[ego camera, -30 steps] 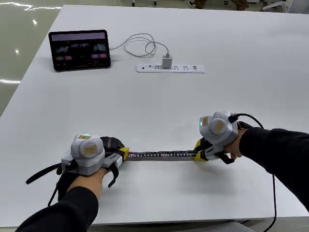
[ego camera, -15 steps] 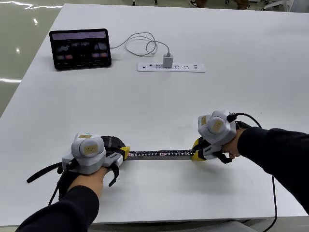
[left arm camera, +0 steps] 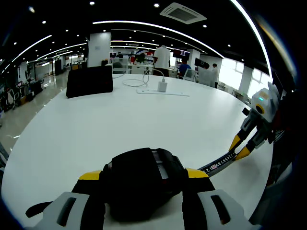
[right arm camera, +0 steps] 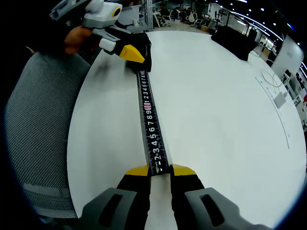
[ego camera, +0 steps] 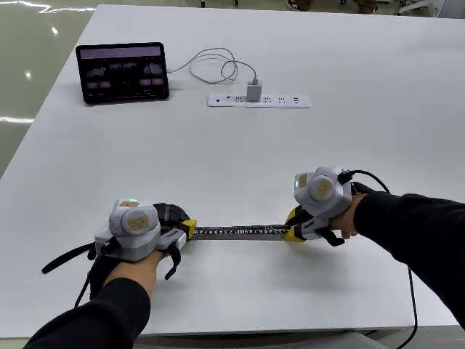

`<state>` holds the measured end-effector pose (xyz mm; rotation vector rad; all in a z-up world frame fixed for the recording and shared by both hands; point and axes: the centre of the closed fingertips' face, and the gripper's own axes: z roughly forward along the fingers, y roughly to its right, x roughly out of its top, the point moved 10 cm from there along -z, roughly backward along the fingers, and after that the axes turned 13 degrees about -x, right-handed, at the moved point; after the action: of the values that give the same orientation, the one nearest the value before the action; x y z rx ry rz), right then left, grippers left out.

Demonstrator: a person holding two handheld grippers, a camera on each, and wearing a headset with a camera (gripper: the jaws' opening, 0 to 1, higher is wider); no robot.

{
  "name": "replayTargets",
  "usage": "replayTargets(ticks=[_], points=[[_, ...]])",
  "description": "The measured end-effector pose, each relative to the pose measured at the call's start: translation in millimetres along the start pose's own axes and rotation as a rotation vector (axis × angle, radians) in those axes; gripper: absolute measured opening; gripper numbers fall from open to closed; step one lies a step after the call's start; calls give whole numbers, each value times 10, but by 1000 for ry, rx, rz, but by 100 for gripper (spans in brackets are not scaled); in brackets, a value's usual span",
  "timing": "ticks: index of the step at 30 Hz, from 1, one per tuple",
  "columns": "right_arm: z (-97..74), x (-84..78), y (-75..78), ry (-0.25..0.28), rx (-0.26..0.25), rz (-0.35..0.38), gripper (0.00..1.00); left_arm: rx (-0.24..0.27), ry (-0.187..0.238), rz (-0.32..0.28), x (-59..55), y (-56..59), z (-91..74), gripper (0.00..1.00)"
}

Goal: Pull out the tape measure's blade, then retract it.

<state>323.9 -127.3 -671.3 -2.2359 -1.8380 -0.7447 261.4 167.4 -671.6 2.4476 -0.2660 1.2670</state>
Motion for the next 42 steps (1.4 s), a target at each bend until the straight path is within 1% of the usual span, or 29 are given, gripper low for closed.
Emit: replayTargets(ticks=[22, 28, 39, 42], points=[[52, 77, -35, 9, -4, 8, 11, 1, -5, -2, 3, 1, -1, 61], [73, 97, -37, 24, 5, 0, 11, 1, -2, -2, 3, -3, 4, 61], [99, 150, -68, 29, -1, 2, 11, -1, -2, -7, 2, -9, 5, 61], [111, 167, -79, 32, -4, 18, 11, -3, -3, -8, 1, -11, 6, 61]])
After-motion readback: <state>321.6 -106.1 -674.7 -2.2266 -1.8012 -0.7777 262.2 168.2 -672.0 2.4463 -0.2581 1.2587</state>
